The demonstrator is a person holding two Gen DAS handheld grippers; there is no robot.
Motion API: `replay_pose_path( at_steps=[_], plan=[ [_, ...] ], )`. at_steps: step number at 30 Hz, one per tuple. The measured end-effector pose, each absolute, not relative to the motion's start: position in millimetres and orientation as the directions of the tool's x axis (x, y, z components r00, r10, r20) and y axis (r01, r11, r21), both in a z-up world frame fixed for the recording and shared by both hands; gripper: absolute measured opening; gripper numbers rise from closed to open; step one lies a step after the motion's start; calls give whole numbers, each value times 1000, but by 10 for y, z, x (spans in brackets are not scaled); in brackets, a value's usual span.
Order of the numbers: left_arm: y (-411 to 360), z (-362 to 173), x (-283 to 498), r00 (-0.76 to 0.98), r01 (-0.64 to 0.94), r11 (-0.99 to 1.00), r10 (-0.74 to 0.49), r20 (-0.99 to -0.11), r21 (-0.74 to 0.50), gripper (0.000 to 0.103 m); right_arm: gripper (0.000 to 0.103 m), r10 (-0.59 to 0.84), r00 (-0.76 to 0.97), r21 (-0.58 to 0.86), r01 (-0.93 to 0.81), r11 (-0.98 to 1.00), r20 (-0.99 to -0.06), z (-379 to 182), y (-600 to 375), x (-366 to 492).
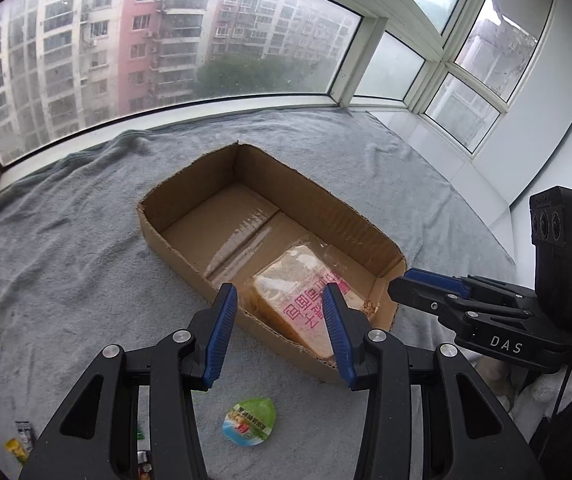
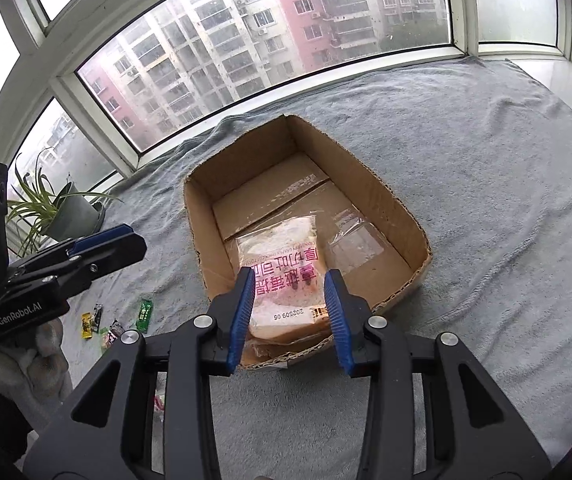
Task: Organize snacks
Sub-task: 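Carry the bread loaf with the right gripper into the cardboard box and release, then grasp the green jelly cup with the right gripper while the left grasps the black candy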
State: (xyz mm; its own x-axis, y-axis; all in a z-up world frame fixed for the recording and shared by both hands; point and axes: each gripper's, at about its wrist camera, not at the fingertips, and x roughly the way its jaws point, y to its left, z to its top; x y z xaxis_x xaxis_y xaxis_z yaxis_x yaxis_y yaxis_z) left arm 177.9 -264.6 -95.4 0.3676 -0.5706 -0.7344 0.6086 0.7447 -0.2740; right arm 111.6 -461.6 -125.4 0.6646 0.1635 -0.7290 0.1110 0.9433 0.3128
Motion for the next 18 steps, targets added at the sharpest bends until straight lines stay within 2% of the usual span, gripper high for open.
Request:
replay_pose_path(
  at_steps=[2,3,8,10,12,14,18],
  plan=[
    [-2545,-883,1775,383,602,750,-573,-725,-275,42,60,147,680,299,110,948,-719,-1188,-4569,1066],
    [-2490,-845,1768,391,600,752,-574,-720,-274,42,62,144,691,295,104,950,-708,-1150,-4539,1033],
    [-2113,-685,1694,466,574,790,-530,-709,-213,46,64,162,743,296,51,954,-649,-981,-4389,864],
    [-1895,-650,1664,484,556,803,-521,-703,-214,51,65,188,754,312,24,950,-630,-940,-4324,804],
    [-1661,-634,1618,508,529,823,-501,-700,-205,51,68,200,753,300,-3,954,-628,-911,-4230,759],
    [-1429,-636,1563,527,501,843,-478,-703,-198,51,76,199,748,268,-29,963,-633,-902,-4110,719],
    [-943,-697,1437,557,417,886,-426,-713,-204,51,79,221,719,231,-86,969,-659,-952,-3854,653]
  ],
)
